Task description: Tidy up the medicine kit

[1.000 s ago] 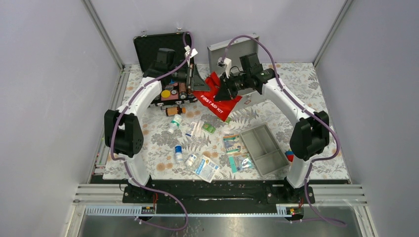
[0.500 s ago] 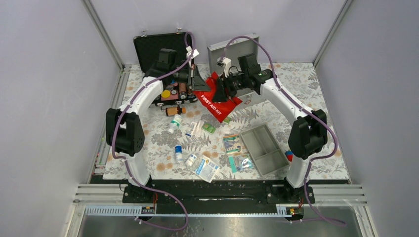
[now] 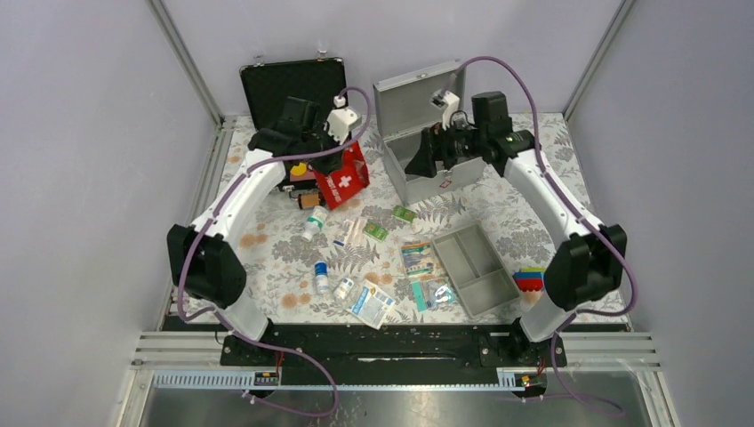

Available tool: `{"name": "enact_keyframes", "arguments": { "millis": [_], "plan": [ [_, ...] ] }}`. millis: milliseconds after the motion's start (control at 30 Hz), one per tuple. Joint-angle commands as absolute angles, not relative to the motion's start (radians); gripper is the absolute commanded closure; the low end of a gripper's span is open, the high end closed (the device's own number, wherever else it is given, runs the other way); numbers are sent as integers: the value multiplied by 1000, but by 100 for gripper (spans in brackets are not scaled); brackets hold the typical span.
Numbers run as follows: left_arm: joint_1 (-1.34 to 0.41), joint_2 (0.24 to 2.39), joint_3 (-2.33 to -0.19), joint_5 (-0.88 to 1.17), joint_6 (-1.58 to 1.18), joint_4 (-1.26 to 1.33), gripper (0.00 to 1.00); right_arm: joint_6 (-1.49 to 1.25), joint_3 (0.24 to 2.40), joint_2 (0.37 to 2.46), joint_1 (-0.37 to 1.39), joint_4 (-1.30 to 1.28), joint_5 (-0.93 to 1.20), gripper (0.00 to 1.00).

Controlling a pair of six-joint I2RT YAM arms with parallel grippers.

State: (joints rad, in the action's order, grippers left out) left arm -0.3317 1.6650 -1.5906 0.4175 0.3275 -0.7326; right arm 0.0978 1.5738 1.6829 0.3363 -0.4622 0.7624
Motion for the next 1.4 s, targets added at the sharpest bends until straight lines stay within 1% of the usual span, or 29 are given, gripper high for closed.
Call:
{"name": "enact_keyframes", "arguments": {
  "millis": [0,33,67,133,167,233,300,333,433,533,700,800,900,1000,1100,1233,1367],
  "plan": [
    [-460,1530,-1613,73,574,-648,100,-139,1430,1594,305,-304,867,14],
    [-517,1480,-1595,60,627,-631,100,-161,1414,1590,298,-295,872,14],
    [-610,1429,-1556,32,706,-608,100,-176,1398,1587,293,-285,876,15],
    [-700,1335,-1424,-30,820,-523,100,-179,1385,1586,285,-276,875,16],
    [-695,1325,-1370,-59,819,-476,100,-179,1386,1591,282,-271,871,16],
    [-621,1389,-1293,-170,827,-451,100,-190,1391,1611,279,-261,858,18],
    [-548,1487,-1309,-254,829,-480,100,-213,1394,1629,278,-249,847,19],
    [-534,1508,-1332,-262,819,-486,100,-225,1393,1635,278,-242,850,20],
    [-536,1463,-1370,-170,779,-476,100,-243,1393,1643,278,-232,895,21],
    [-554,1454,-1409,-82,738,-543,100,-260,1405,1656,278,-211,967,26],
    [-551,1468,-1476,45,605,-645,100,-370,1429,1694,282,-77,1058,39],
    [-551,1470,-1511,113,543,-665,100,-450,1446,1729,289,41,1123,48],
    [-548,1481,-1549,162,492,-670,100,-551,1474,1766,313,170,1202,60],
    [-533,1510,-1610,229,447,-695,100,-624,1509,1801,345,258,1265,68],
    [-530,1535,-1654,252,428,-710,100,-656,1535,1832,369,295,1305,68],
    [-529,1541,-1668,292,426,-712,100,-656,1563,1856,380,293,1300,65],
    [-529,1547,-1671,305,424,-720,100,-651,1590,1871,396,293,1301,65]
  ]
}}
